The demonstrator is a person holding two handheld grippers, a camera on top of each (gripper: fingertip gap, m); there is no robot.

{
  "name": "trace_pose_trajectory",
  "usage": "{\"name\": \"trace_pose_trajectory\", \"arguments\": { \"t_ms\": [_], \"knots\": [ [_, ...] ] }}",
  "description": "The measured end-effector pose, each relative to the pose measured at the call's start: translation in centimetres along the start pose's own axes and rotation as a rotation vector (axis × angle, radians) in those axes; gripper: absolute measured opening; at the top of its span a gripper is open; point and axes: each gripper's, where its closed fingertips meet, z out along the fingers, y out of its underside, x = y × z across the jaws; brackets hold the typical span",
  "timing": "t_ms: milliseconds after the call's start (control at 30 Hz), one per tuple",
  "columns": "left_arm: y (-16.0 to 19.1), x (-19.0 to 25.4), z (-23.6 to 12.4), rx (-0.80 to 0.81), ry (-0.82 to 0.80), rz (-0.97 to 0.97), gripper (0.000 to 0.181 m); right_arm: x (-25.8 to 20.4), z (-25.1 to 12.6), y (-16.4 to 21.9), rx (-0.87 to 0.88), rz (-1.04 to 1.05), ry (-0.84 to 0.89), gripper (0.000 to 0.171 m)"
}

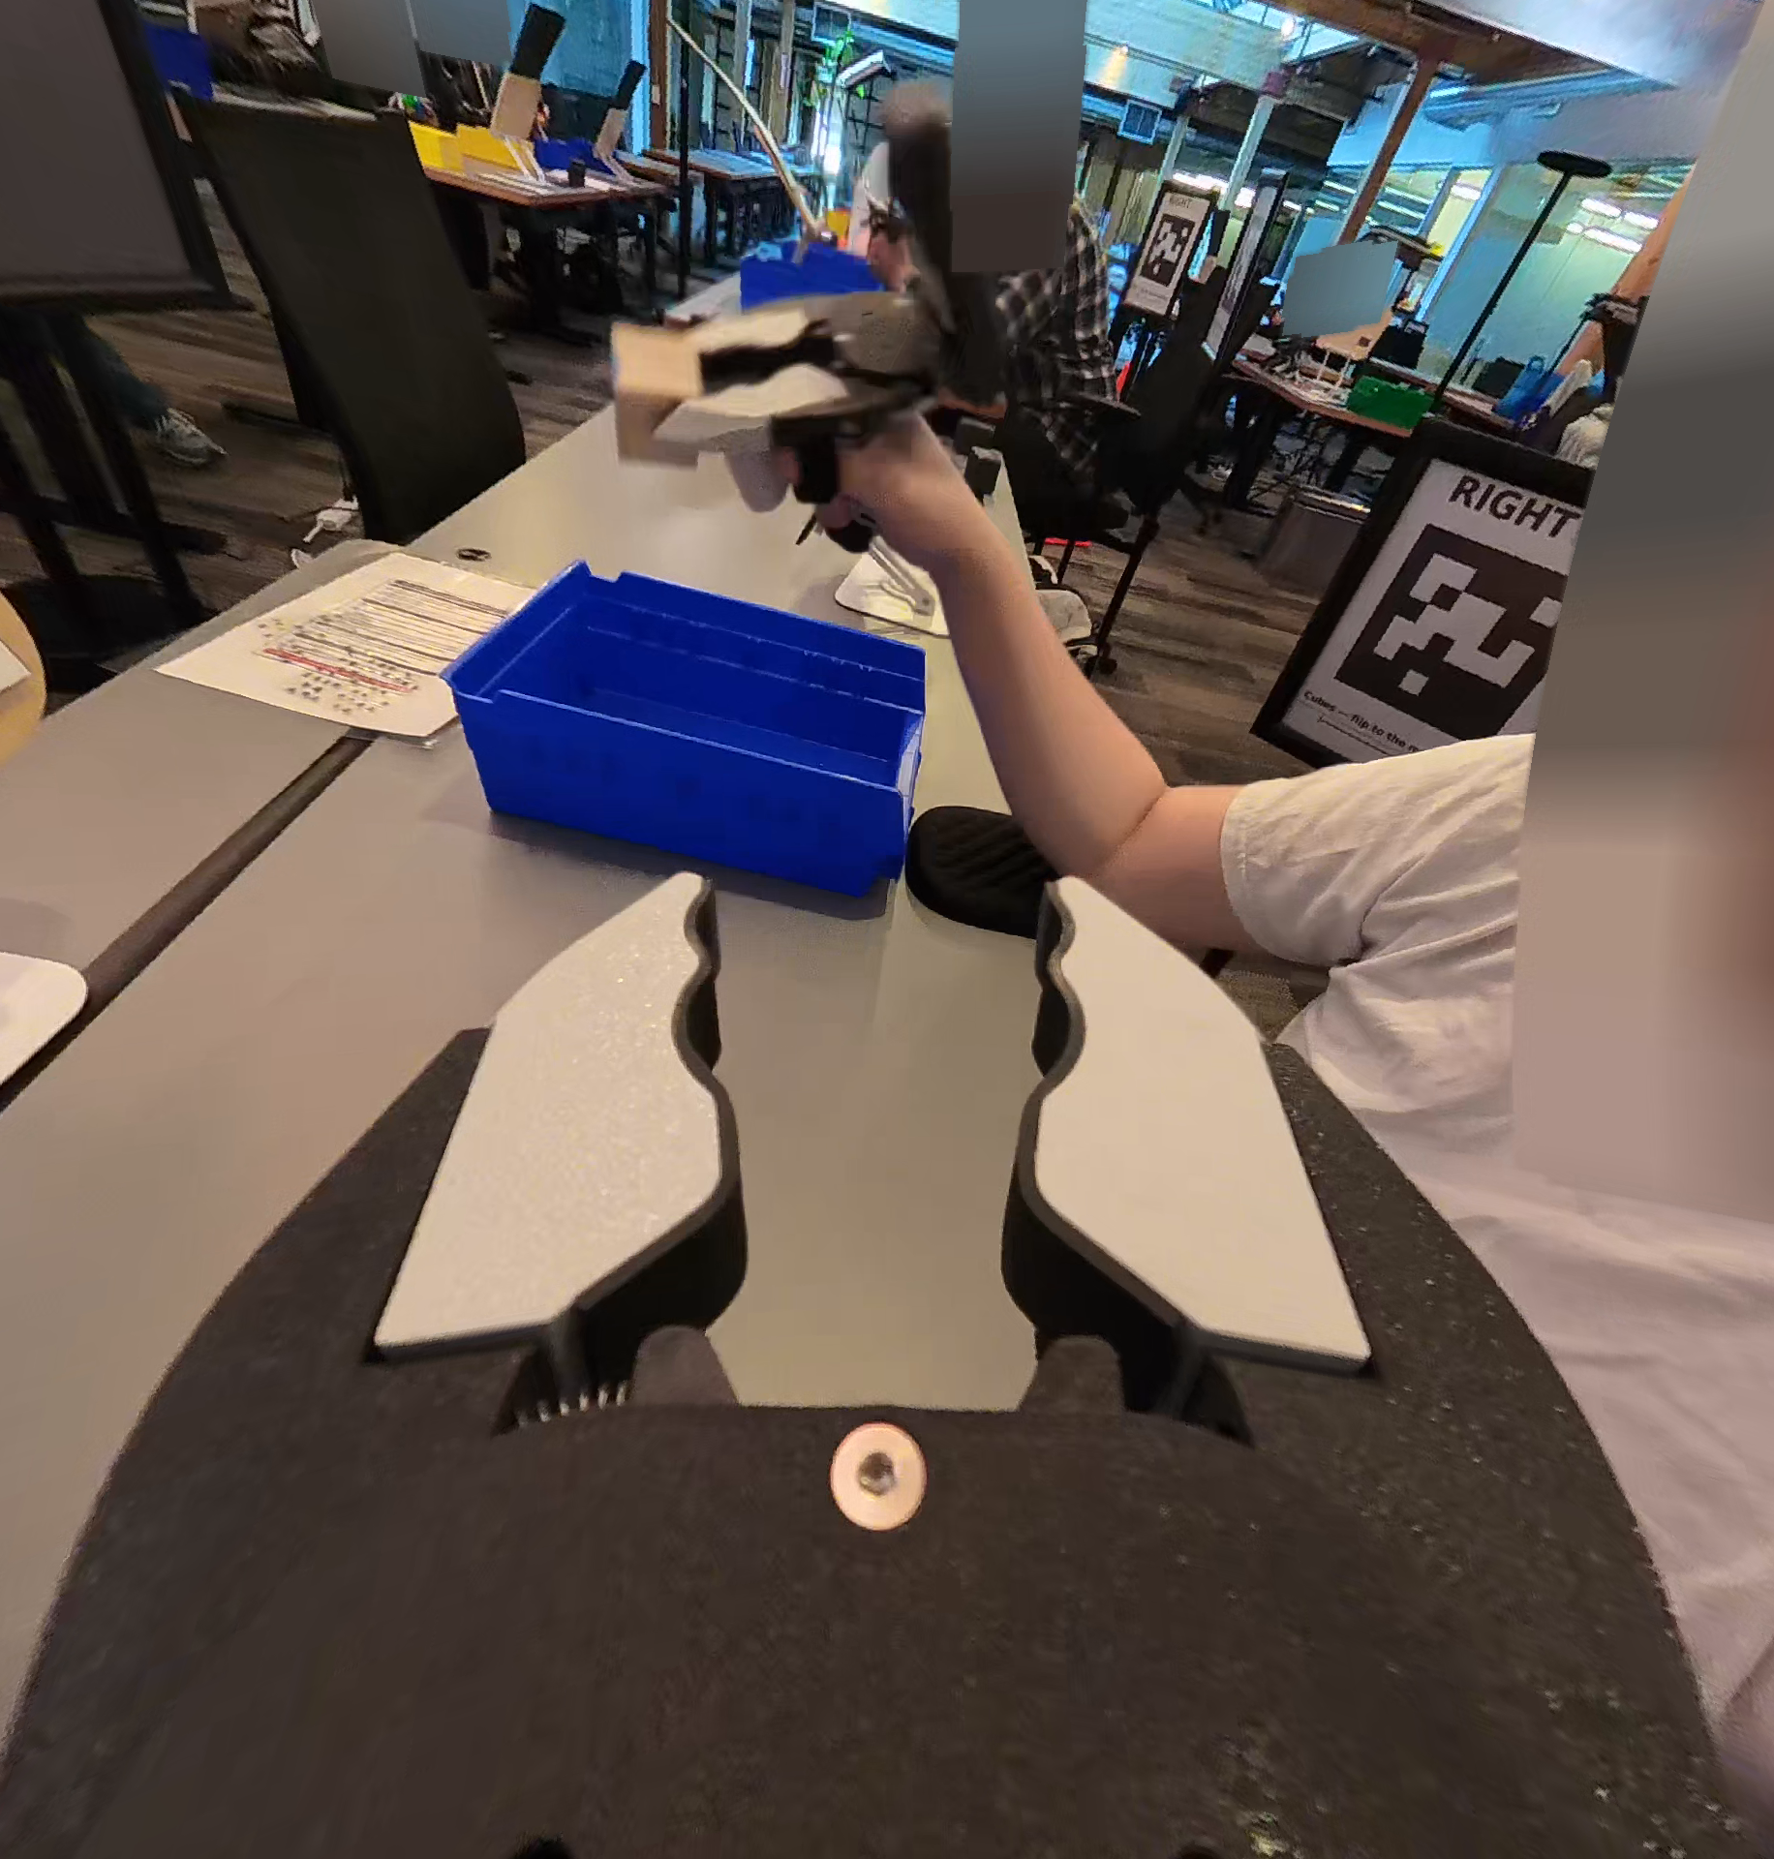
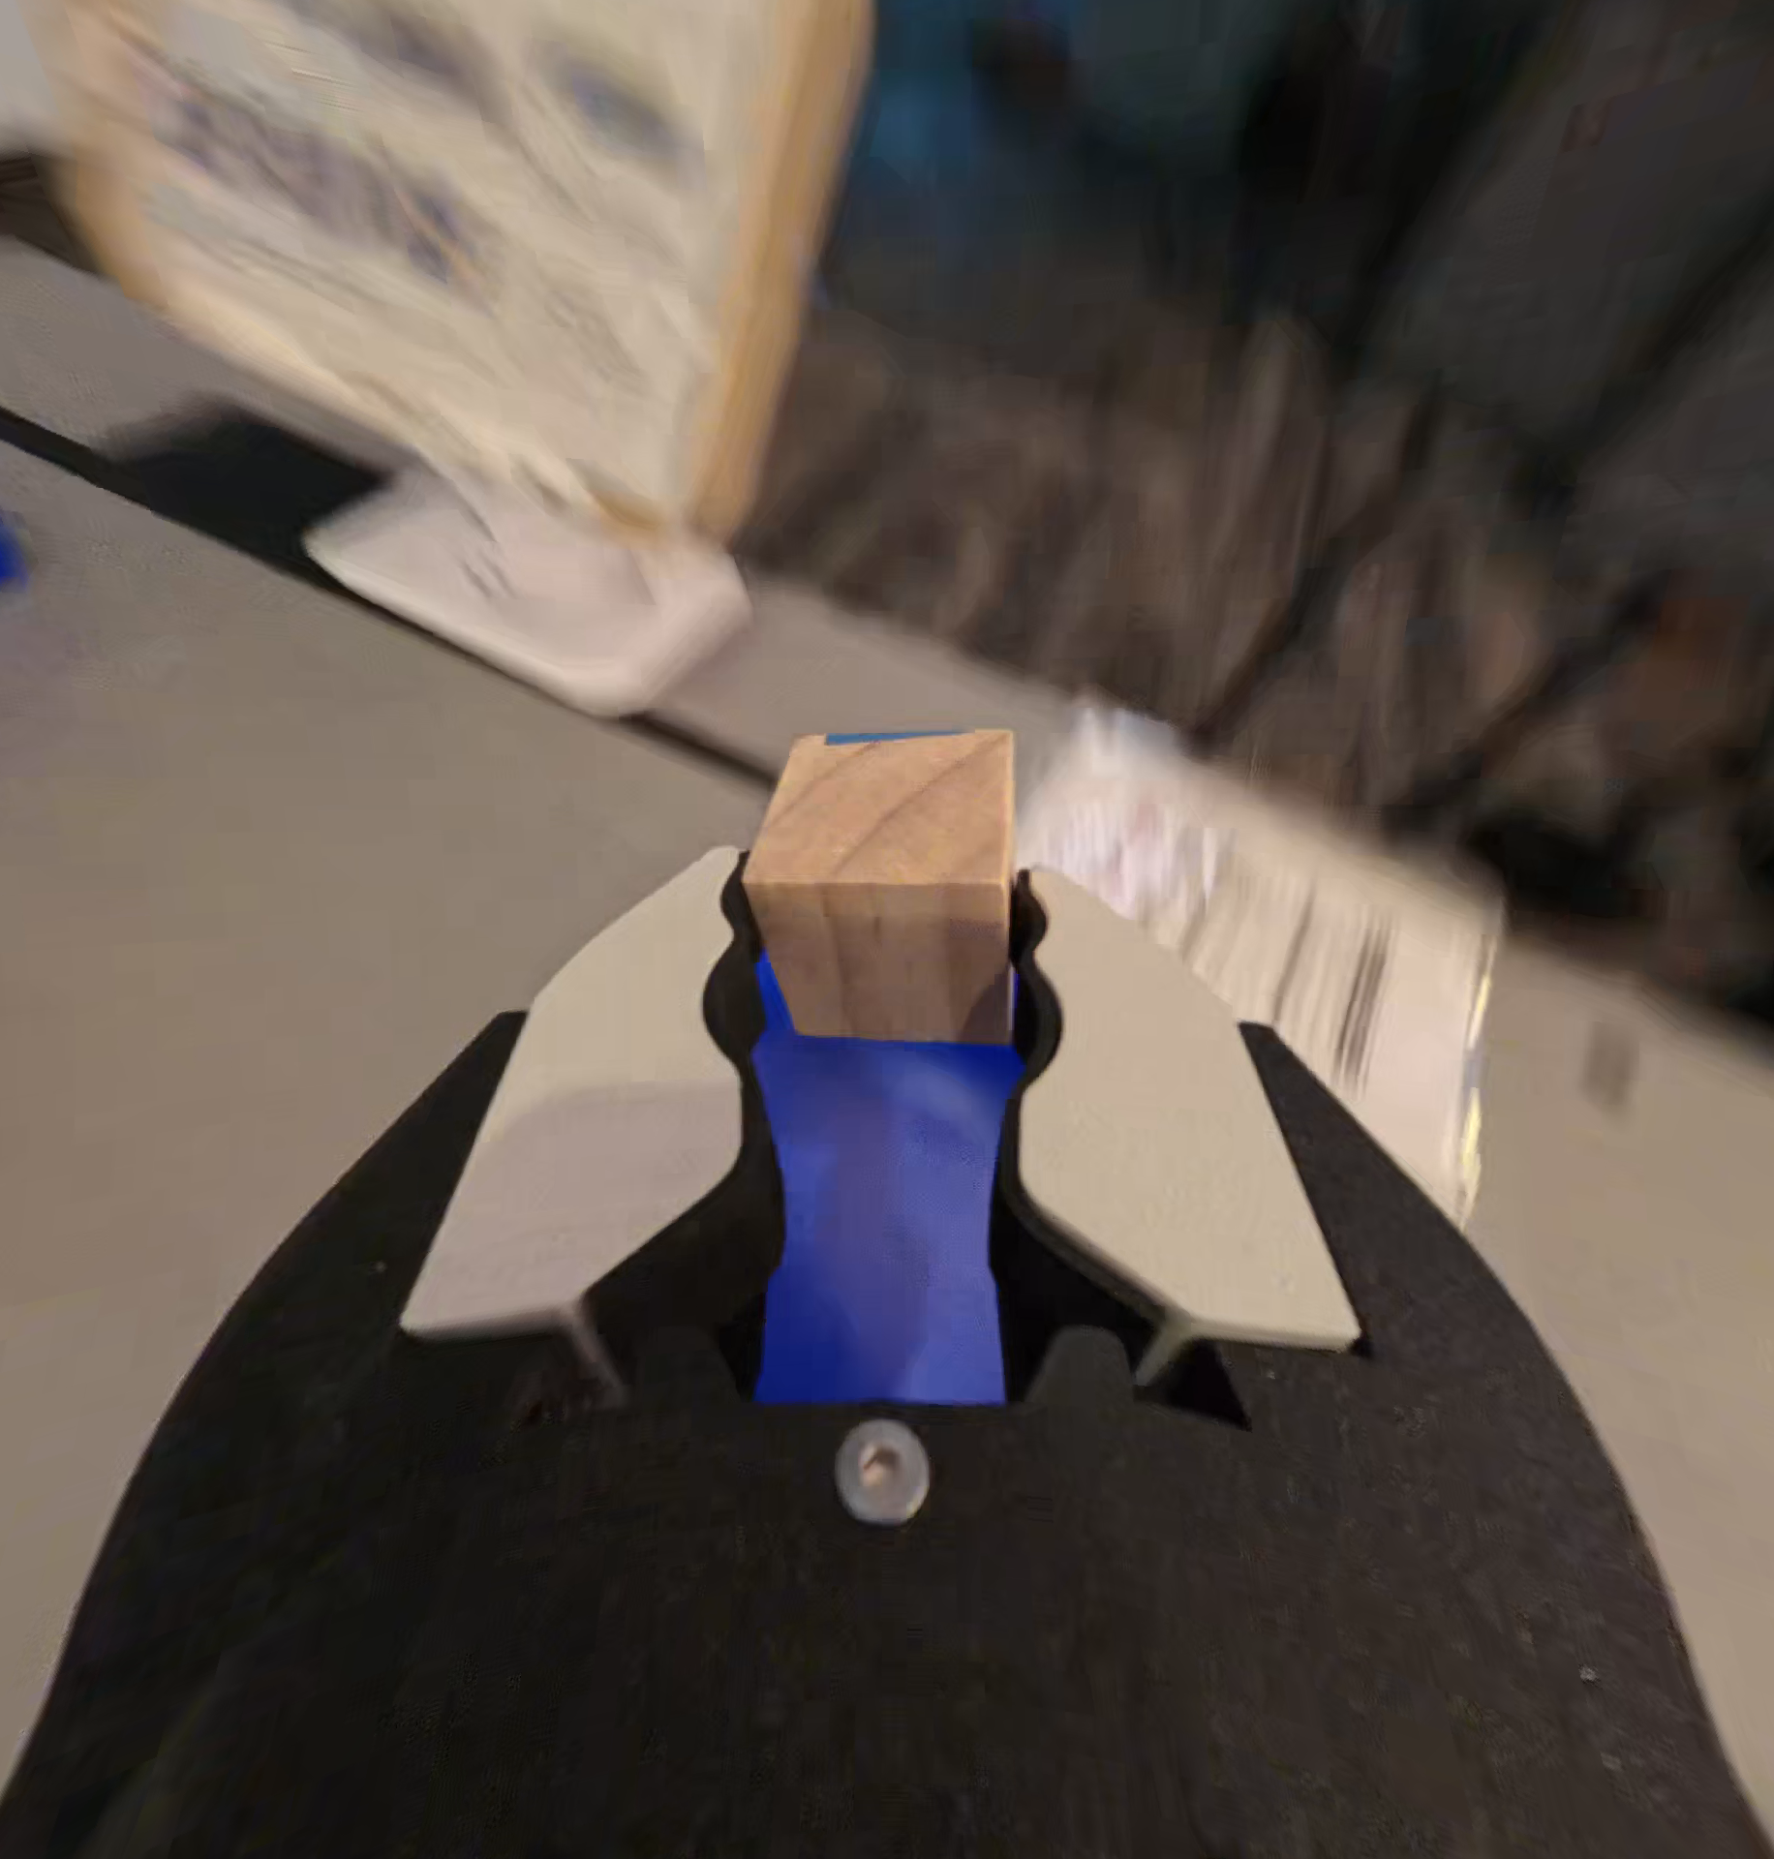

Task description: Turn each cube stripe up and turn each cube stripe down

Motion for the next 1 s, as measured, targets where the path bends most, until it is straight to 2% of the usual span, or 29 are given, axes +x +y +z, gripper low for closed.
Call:
{"name": "trace_pose_trajectory", "arguments": {
  "t_ms": [67,100,167,267,400,500,733,800,900,1000],
  "knots": [
    [0.7,-0.3,0.3,-0.043,-0.012,-0.01,0.06,3.8,1.9,8.0,-0.348,0.26,0.024,0.047],
    [1.1,-0.6,0.4,-0.065,-0.027,-0.014,0.06,4.2,2.8,10.9,-0.459,0.36,-0.018,0.047],
    [1.7,-1.0,0.8,-0.094,-0.041,-0.017,0.06,4.6,4.5,15.2,-0.634,0.497,-0.069,0.047],
    [2.3,-0.9,1.3,-0.123,-0.026,-0.033,0.059,5.3,5.5,19.6,-0.865,0.539,-0.021,0.048],
    [2.5,-0.8,1.5,-0.139,-0.024,-0.031,0.059,6.4,6.1,20.1,-0.953,0.449,0.128,0.048],
    [2.6,-0.5,1.6,-0.149,-0.019,-0.031,0.059,5.9,6.6,21.1,-1.034,0.412,0.16,0.048],
    [2.5,0.2,1.5,-0.152,-0.004,-0.014,0.058,6.6,7.6,22.5,-1.049,0.42,0.216,0.047],
    [2.6,0.3,1.6,-0.158,0.0,-0.013,0.058,6.7,7.4,23.0,-1.082,0.399,0.233,0.052],
    [2.6,0.3,1.4,-0.163,-0.004,-0.011,0.058,6.8,7.8,22.1,-1.03,0.373,0.259,0.06],
    [2.4,0.1,0.7,-0.168,-0.033,-0.003,0.058,7.0,7.3,19.2,-0.917,0.31,0.289,0.061]
  ]
}}
